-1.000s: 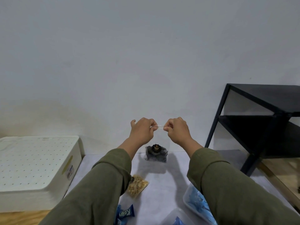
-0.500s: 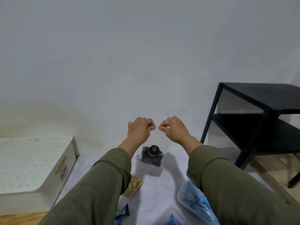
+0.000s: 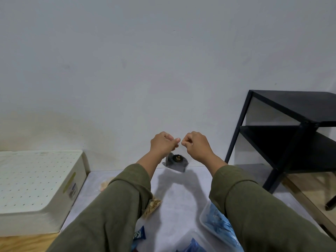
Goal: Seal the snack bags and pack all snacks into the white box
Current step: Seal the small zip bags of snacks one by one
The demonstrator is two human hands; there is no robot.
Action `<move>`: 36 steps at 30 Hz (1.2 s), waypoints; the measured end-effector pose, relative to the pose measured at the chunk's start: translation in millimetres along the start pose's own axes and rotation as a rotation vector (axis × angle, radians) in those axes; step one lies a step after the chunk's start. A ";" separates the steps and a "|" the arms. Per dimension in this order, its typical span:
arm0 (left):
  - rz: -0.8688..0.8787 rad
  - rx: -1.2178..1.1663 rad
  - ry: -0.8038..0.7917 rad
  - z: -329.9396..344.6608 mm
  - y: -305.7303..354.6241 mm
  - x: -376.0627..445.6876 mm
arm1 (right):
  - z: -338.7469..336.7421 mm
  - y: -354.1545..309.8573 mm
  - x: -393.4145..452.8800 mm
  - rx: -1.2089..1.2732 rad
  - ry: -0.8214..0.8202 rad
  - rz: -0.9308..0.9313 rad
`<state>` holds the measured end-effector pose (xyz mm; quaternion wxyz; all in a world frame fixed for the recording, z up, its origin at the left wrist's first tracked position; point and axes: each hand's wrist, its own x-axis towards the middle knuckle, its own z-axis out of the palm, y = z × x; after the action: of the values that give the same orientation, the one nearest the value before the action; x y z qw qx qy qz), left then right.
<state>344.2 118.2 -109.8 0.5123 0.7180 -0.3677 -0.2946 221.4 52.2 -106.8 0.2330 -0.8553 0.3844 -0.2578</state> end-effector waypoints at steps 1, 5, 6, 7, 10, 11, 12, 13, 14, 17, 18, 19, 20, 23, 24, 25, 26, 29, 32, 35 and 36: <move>0.004 -0.027 -0.004 -1.0 -0.8 0.7 | -0.3 0.3 -0.7 0.013 -0.004 0.008; 0.022 -0.051 -0.013 -3.1 -4.6 2.5 | -0.3 0.2 -2.1 0.091 -0.007 0.060; 0.035 -0.051 -0.016 -3.8 -6.2 3.4 | 0.2 -0.1 -1.9 0.116 -0.010 0.072; 0.048 -0.057 -0.026 -4.6 -7.8 4.0 | 0.4 -0.8 -1.6 0.146 -0.016 0.089; 0.077 -0.083 -0.062 -8.7 -10.6 3.6 | -0.1 -2.3 -2.0 0.288 -0.063 0.167; 0.086 -0.087 -0.071 -10.1 -10.8 3.3 | -0.6 -2.6 -2.3 0.340 -0.078 0.190; 0.097 -0.089 -0.083 -11.3 -10.3 2.7 | -1.3 -2.9 -2.3 0.385 -0.088 0.207; 0.107 -0.086 -0.094 -12.4 -10.0 2.6 | -1.0 -3.3 -2.1 0.422 -0.089 0.217; 0.116 -0.084 -0.103 -13.8 -9.7 2.6 | -0.3 -4.5 -1.6 0.456 -0.083 0.223; 0.113 -0.082 -0.111 -17.9 -11.7 4.9 | 3.5 -8.3 0.8 0.500 -0.065 0.237; 0.104 -0.076 -0.100 -19.1 -12.3 5.4 | 5.3 -9.3 1.3 0.484 -0.063 0.238; 0.095 -0.060 -0.088 -20.4 -13.1 6.3 | 7.5 -10.3 2.0 0.461 -0.060 0.237; 0.091 -0.044 -0.078 -21.8 -13.2 6.8 | 10.0 -11.2 2.5 0.440 -0.055 0.239; 0.082 -0.033 -0.077 -25.4 -12.9 8.9 | 16.9 -14.2 4.6 0.407 -0.038 0.246; 0.080 -0.039 -0.081 -26.3 -12.8 9.0 | 18.5 -15.0 5.2 0.393 -0.033 0.244; 0.078 -0.044 -0.085 -27.0 -12.6 9.1 | 20.0 -15.5 5.7 0.381 -0.028 0.239; 0.080 -0.046 -0.085 -27.7 -12.3 8.6 | 21.1 -15.8 5.6 0.376 -0.018 0.232; 0.064 -0.051 -0.068 -29.9 -14.1 11.3 | 22.1 -14.1 2.5 0.363 -0.001 0.181; 0.026 -0.087 -0.069 -30.5 -23.6 15.0 | 23.4 -4.9 -2.7 0.251 -0.067 0.145; 0.008 -0.095 -0.137 -26.2 -38.2 20.4 | 28.1 8.9 -4.1 0.114 0.010 0.179; 0.013 -0.079 -0.153 -21.7 -43.1 22.4 | 29.3 14.4 -4.8 0.105 0.048 0.207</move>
<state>383.8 119.7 -145.3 0.5125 0.6702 -0.3986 -0.3595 229.1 53.3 -138.8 0.2938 -0.7911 0.4622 -0.2725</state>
